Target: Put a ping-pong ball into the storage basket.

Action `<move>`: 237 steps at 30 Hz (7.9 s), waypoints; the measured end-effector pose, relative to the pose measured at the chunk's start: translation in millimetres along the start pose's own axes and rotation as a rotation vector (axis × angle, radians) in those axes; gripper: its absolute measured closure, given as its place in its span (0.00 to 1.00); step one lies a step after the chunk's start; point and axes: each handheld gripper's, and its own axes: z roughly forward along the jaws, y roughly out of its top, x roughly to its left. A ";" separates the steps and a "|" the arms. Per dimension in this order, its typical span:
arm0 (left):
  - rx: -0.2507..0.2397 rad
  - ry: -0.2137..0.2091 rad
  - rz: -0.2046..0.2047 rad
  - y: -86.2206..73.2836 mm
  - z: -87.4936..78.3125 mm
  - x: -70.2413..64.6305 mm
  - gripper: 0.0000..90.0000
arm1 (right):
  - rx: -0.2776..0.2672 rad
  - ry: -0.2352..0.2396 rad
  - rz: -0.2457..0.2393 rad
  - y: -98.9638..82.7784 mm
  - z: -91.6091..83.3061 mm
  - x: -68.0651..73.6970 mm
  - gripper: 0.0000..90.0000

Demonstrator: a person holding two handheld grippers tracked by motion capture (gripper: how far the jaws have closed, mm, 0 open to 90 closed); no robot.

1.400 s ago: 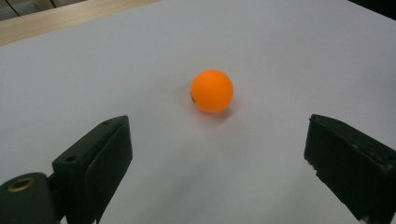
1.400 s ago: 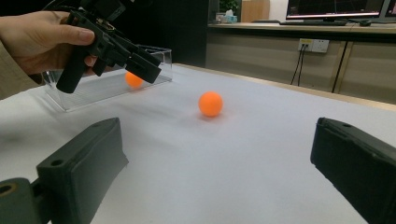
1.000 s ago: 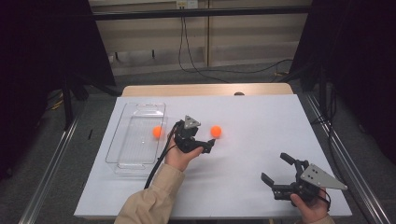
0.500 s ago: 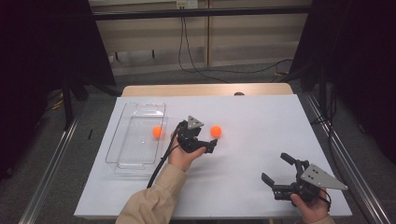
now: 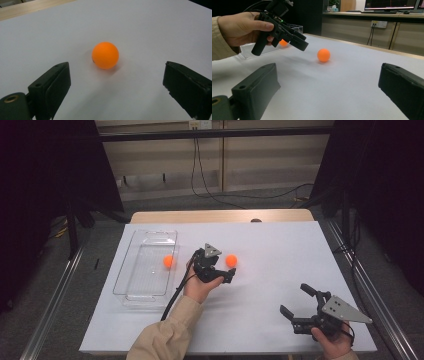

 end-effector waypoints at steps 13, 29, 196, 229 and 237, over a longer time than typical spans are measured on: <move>0.007 0.000 0.000 0.5 8.0 -1.1 0.09 | -0.001 0.000 -0.001 -0.1 0.0 -0.1 0.02; 0.002 0.005 0.005 0.5 16.3 -1.8 0.09 | 0.001 -0.001 0.000 -0.5 0.2 -0.4 0.02; 0.094 -0.015 -0.027 -2.3 18.4 14.0 0.57 | 0.002 0.001 -0.002 -1.3 1.8 -0.3 0.02; 0.094 -0.012 -0.038 0.5 2.2 15.0 0.57 | 0.001 0.003 -0.004 -1.1 1.7 0.3 0.02; 0.085 -0.012 -0.047 0.6 -3.8 17.5 0.57 | 0.001 0.003 -0.005 -0.9 1.6 0.5 0.02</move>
